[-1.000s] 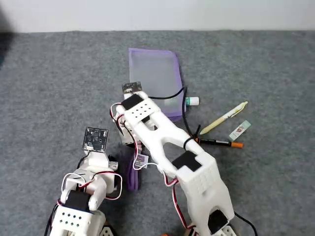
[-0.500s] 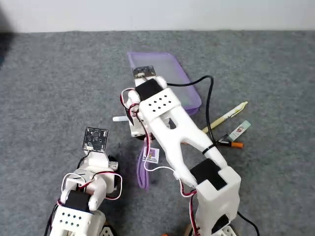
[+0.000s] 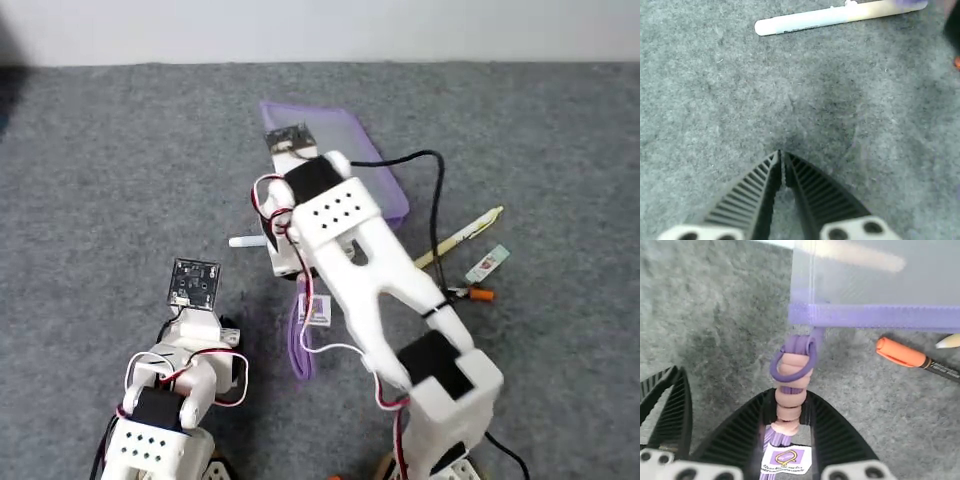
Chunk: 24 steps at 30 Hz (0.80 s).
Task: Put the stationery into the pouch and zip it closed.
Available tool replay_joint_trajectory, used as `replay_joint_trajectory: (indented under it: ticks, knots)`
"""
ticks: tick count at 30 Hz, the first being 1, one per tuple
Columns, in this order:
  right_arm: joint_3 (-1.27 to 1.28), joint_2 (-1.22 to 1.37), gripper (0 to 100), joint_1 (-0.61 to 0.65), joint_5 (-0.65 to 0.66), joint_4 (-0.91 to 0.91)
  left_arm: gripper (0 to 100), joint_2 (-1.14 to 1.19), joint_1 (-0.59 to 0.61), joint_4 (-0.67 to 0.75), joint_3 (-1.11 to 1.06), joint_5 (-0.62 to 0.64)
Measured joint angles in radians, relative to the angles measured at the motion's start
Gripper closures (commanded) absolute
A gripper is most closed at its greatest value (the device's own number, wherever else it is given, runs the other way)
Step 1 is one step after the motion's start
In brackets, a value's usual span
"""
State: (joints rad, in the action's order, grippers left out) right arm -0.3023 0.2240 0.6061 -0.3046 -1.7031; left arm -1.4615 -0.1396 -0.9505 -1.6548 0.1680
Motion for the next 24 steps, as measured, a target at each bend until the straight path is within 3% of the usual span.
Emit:
replay_joint_trajectory:
  ticks: [16,24]
  knots:
    - [0.0,-0.1,99.1,-0.002,0.015,-0.025,99,0.0,0.0,0.0,0.0,0.0]
    - [0.0,-0.239,99.1,-0.002,0.16,-0.029,99,0.0,-0.026,0.0,0.0,-0.003]
